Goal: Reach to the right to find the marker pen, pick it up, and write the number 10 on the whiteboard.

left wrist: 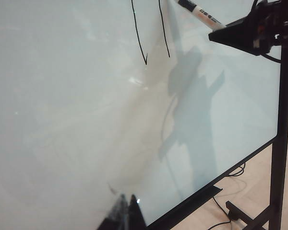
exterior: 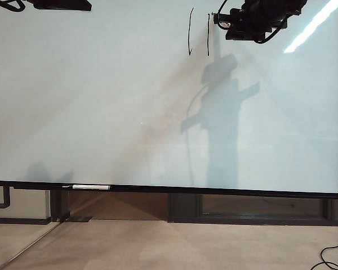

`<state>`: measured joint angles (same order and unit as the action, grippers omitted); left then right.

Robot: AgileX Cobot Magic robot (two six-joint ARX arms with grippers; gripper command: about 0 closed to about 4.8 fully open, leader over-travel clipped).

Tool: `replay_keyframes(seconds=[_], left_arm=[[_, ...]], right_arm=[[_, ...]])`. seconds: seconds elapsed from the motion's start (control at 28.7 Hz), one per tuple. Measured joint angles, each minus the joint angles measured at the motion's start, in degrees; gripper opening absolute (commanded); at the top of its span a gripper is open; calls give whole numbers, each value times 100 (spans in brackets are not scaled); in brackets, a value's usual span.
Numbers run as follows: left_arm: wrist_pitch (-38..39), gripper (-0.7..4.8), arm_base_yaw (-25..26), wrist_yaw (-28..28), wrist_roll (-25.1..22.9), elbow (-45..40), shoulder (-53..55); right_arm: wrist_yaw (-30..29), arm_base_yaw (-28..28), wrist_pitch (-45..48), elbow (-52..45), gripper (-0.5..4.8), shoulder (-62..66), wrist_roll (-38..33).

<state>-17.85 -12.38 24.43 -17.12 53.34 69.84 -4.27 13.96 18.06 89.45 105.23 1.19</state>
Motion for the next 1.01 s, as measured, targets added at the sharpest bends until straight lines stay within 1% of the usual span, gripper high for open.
replay_keyframes(seconds=[0.38, 0.66, 1.01], left_arm=[[2, -6, 0, 0, 0, 0, 0], [2, -6, 0, 2, 0, 0, 0], [2, -6, 0, 0, 0, 0, 0]], right_arm=[[402, -28, -175, 0, -6, -184, 260], [516, -76, -361, 0, -6, -210, 278], [514, -125, -520, 0, -6, -223, 284]])
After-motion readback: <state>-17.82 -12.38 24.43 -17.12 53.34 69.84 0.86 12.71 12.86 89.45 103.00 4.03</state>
